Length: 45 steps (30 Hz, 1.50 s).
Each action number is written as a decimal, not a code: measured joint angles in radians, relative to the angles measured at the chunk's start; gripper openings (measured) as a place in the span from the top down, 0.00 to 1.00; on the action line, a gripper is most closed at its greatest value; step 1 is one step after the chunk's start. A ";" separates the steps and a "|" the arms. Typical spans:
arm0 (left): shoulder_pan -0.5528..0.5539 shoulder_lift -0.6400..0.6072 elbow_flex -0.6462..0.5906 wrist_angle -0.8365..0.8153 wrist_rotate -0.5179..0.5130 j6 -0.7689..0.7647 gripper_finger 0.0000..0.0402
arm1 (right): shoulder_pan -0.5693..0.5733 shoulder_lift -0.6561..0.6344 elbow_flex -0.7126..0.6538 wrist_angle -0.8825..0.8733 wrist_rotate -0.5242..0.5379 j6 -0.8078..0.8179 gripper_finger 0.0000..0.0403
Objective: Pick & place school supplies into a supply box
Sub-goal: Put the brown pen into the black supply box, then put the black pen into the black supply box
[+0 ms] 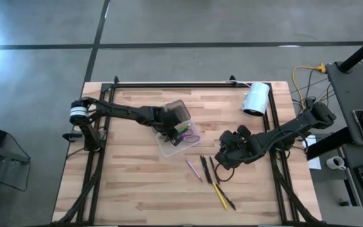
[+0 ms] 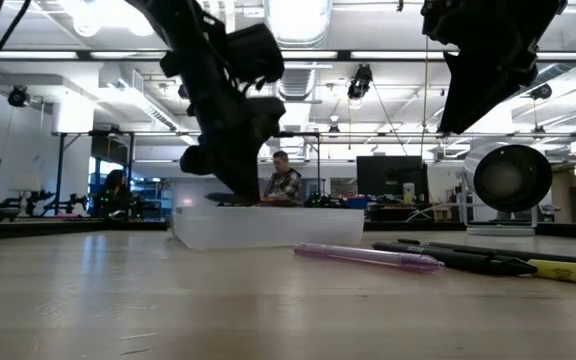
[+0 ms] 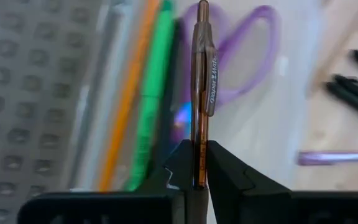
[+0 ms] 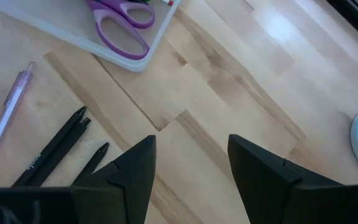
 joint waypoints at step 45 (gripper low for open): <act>-0.313 -0.613 -0.274 0.050 -0.136 0.216 0.69 | -0.006 0.374 0.112 0.191 -0.487 0.429 0.53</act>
